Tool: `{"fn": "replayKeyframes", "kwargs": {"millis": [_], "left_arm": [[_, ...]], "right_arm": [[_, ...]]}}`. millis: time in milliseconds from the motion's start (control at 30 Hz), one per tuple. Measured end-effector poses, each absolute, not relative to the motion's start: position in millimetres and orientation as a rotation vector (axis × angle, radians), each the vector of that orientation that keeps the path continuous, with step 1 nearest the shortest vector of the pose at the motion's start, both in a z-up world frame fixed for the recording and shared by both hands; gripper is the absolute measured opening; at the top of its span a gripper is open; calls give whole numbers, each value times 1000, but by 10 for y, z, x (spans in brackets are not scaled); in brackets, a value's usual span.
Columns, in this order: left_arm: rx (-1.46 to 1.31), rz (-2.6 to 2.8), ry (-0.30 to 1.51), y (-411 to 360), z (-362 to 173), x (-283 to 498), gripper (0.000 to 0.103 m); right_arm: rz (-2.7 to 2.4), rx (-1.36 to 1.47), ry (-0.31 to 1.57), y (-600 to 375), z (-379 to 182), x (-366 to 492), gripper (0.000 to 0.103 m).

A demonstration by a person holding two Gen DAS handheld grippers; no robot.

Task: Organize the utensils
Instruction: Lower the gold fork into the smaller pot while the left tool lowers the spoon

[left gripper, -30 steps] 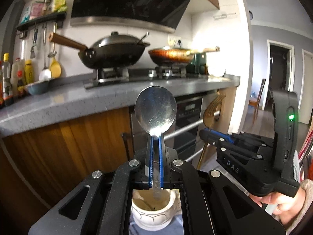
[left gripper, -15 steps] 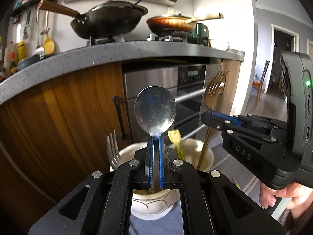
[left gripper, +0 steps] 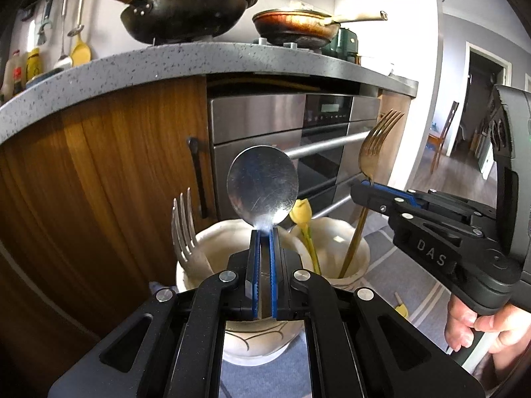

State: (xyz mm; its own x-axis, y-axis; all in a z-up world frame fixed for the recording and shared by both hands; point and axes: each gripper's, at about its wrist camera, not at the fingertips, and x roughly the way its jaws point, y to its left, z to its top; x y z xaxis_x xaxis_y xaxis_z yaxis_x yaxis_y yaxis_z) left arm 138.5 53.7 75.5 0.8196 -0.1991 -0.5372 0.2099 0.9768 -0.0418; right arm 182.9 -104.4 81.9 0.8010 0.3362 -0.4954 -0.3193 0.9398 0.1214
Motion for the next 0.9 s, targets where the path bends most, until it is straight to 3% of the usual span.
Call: {"fn": "replayKeyframes", "kwargs": {"millis": [900], "left_arm": [[23, -214, 600, 560, 663, 1491, 6]], "right_arm": [[329, 56, 538, -1090, 800, 1873, 5]]}}
